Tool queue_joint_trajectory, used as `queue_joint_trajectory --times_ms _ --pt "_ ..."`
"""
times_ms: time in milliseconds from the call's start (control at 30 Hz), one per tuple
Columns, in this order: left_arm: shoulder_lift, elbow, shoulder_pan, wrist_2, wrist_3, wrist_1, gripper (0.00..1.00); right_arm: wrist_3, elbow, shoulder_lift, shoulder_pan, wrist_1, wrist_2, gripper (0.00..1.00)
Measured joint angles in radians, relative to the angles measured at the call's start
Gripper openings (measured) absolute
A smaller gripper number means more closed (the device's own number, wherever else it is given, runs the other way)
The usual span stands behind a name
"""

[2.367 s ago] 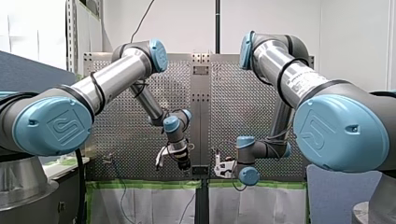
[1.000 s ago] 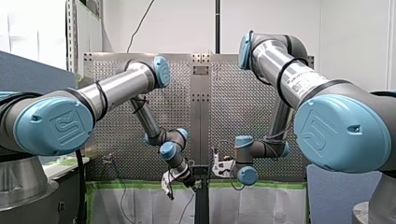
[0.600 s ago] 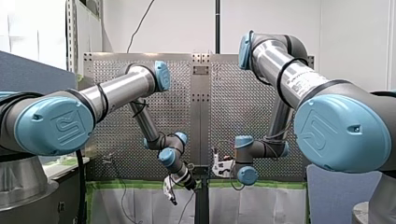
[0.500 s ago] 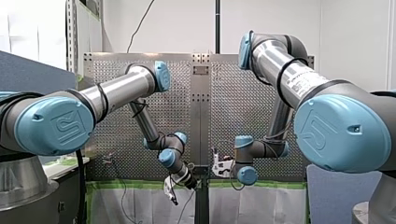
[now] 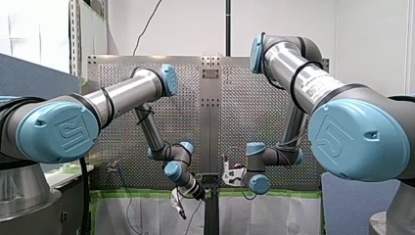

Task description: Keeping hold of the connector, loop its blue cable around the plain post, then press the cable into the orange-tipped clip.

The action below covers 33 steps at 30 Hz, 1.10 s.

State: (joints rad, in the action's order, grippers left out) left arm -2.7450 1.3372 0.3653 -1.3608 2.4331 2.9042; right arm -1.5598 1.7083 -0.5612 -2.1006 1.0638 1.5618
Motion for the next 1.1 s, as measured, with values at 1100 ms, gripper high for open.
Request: queue_joint_trajectory --times_ms 1100 --pt "0.129 0.142 -0.001 -0.278 -0.329 -0.045 0.0 -0.013 0.0 0.003 0.014 -0.011 0.002 0.0"
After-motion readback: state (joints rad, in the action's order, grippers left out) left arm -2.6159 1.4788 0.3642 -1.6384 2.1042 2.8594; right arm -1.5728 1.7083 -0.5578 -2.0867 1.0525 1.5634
